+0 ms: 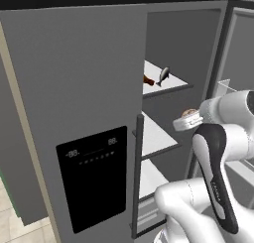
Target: Gather the mushroom and lemon from the fridge and place them on a tray on the dining counter. Then gather the chicken drumstick and fish from the fridge and place them on the other tray.
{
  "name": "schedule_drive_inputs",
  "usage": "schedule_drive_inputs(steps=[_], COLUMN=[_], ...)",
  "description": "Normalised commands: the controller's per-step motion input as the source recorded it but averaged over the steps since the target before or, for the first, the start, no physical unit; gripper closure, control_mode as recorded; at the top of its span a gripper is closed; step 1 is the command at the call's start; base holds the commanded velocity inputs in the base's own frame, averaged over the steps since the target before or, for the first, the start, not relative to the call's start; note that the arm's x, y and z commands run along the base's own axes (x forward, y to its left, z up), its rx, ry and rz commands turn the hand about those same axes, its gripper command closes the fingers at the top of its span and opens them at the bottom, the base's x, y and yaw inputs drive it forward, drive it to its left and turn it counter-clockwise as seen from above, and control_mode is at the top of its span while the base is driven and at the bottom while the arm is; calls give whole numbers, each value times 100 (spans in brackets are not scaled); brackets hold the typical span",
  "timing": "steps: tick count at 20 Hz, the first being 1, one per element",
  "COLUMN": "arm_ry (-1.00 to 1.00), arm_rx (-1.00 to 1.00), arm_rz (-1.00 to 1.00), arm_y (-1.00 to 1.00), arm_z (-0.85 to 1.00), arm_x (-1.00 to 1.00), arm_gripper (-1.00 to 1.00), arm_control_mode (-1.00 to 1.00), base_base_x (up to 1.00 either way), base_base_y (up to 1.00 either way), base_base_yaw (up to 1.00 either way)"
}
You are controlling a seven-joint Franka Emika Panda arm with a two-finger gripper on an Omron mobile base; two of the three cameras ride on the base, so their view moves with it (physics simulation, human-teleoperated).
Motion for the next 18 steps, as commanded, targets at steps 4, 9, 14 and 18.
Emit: schedule_drive_inputs(steps=[4,9,14,18], arm_ry=[0,0,-14,-16], arm_rx=[-5,-2,0,0], arm_rz=[0,2,0,-1], arm_y=[6,9,0,0], arm_z=[3,-3,0,0], arm_x=[-87,-14,-35,-57], arm_gripper=[100,100,100,100], arm_control_mode=[-100,-100,-100,-100], base_base_x=[0,0,0,0], base_base_y=[0,0,0,0], base_base_yaw=[0,0,0,0])
